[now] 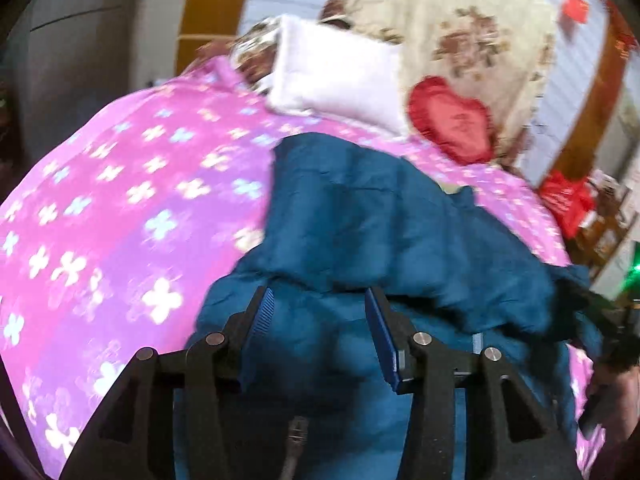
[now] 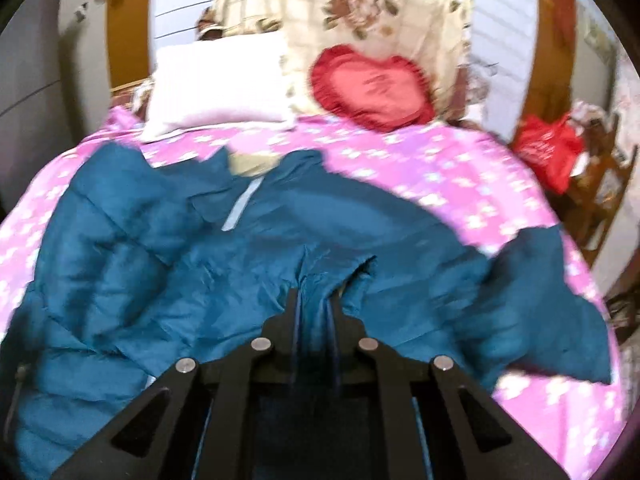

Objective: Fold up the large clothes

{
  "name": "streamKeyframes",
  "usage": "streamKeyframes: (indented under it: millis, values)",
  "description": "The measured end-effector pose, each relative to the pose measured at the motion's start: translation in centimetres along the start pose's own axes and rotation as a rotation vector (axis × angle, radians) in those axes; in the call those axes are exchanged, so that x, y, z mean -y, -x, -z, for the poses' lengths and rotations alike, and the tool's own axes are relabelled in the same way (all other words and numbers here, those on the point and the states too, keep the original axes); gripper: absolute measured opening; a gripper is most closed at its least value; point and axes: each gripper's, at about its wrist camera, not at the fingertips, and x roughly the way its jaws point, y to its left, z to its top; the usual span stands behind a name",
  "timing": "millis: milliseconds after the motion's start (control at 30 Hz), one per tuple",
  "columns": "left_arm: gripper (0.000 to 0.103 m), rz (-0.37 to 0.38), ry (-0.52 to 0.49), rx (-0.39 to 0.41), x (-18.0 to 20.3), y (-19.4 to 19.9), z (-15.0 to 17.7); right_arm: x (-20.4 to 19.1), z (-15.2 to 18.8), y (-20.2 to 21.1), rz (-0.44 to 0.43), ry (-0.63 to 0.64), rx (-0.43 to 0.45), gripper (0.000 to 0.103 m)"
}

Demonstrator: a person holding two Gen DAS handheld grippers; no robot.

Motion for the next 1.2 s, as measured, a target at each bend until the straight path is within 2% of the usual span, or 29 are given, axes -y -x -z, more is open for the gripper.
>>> streamKeyframes:
  millis: [167, 267, 333, 433, 500, 567, 633, 733, 833, 900, 967, 1100, 1200]
  values:
    - [0.029, -0.107, 0.028, -0.059, -1.1, -2.4, 0.5, 3.6, -1.2, -1.8, 0.133, 0.000, -0.008, 0.011]
    - [0.029, -0.140, 0.037, -0.077, -1.5, -3.6, 0.5, 5.1, -0.9, -5.3, 0.223, -0.002, -0.087, 0.010]
    - [0.028, -0.143, 0.039, -0.070, -1.5, -3.6, 0.4, 6.0, -0.4, -7.5, 0.254, -0.019, -0.126, 0.011]
    - [0.028, -0.102, 0.052, -0.014, -1.4, -2.3, 0.0, 7.3, 0.1, -9.0, 0.166, -0.062, -0.174, 0.015]
    - [0.028, -0.086, 0.047, 0.025, -1.1, -1.6, -0.3, 7.8, 0.1, -7.5, 0.162, -0.091, -0.137, 0.036]
    - [0.029, -0.080, 0.031, 0.044, -0.5, -1.5, -0.8, 8.2, 0.0, -5.0, 0.131, -0.136, -0.073, 0.047]
    - [0.029, -0.085, 0.014, 0.041, 0.0, -2.1, -1.3, 8.0, -0.4, -3.5, 0.053, -0.154, -0.039, 0.047]
    - [0.029, -0.112, -0.021, 0.042, 0.6, -3.5, -2.0, 5.1, -1.0, -3.7, -0.087, -0.082, -0.076, 0.047]
    - [0.029, -0.165, -0.055, -0.043, 0.5, -6.5, -1.9, 2.4, -1.0, -5.8, -0.151, -0.028, -0.116, 0.047]
    - [0.029, -0.182, -0.048, -0.097, 0.1, -8.0, -1.4, 1.2, -0.8, -7.4, -0.162, 0.002, -0.132, 0.048]
    - [0.032, -0.174, -0.046, -0.103, 0.0, -8.6, -1.1, 0.6, -0.3, -9.8, -0.093, 0.046, -0.165, 0.051]
    - [0.033, -0.197, -0.080, -0.096, 0.6, -8.6, -0.7, 1.5, 0.2, -12.3, -0.028, 0.015, -0.139, 0.072]
    - [0.033, -0.201, -0.082, -0.095, 0.7, -8.6, -0.6, 2.2, 0.2, -11.5, -0.039, -0.030, -0.154, 0.071]
